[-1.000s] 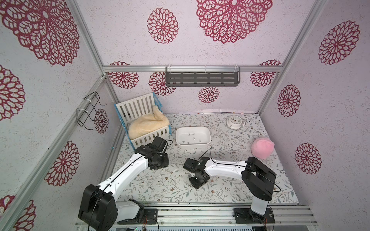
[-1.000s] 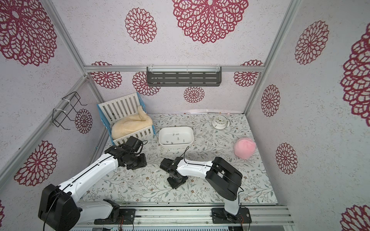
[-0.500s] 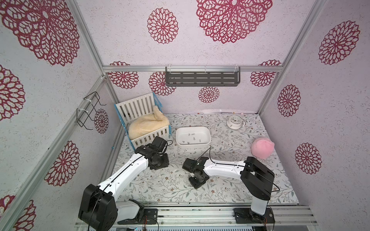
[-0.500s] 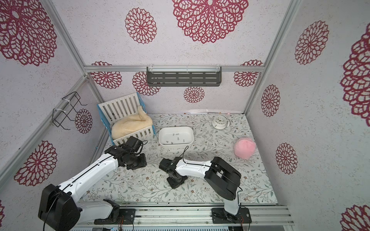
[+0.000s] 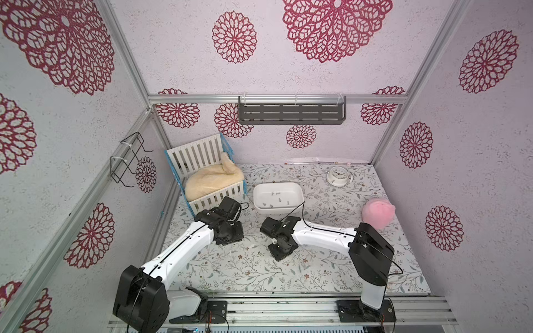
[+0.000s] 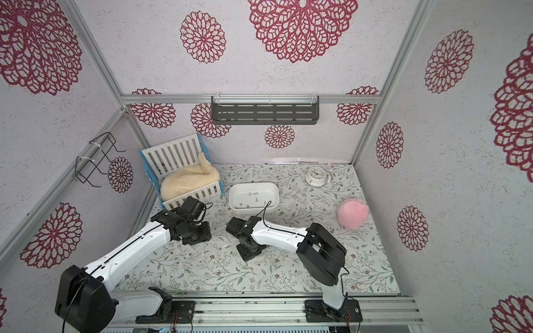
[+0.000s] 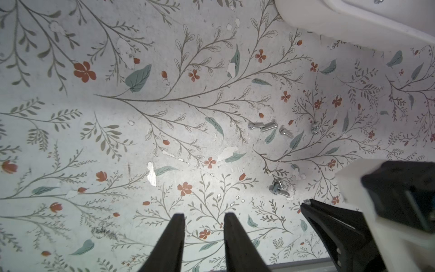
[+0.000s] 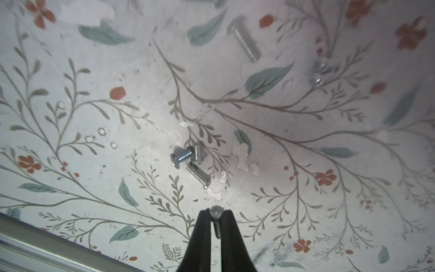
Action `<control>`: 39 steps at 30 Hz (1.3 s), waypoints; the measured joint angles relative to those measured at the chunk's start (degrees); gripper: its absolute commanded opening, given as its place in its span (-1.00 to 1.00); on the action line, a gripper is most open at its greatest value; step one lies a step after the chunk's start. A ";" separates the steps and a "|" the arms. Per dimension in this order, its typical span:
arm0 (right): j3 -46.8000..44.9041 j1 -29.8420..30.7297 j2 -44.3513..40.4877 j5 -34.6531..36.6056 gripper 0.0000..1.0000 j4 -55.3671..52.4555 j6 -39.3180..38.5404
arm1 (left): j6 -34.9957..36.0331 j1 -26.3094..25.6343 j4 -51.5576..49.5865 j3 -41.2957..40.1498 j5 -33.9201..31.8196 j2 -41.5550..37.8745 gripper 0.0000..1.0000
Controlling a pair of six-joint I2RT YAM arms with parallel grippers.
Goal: Put the screws on the desktop into the storage box
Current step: Pick up the screw from the center of the board, then place the screw in the storage box.
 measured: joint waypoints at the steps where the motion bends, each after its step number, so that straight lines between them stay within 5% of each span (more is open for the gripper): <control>1: 1.20 -0.68 0.00 0.15 -1.00 -0.48 -0.02 | -0.02 0.00 0.00 0.00 -0.02 0.00 -0.32; 11: 20.70 -9.70 5.77 3.45 -1.00 -5.22 -0.52 | -0.09 0.00 0.00 -0.02 -0.02 -0.35 -0.32; 25: 62.71 -19.91 31.61 8.74 -1.00 -12.33 2.40 | -0.92 0.00 -0.07 -1.03 -0.07 -2.93 -0.32; 39: 64.85 -26.38 38.05 8.94 -1.00 -14.47 6.80 | -1.07 0.00 -0.31 -1.18 -0.24 -3.87 -0.31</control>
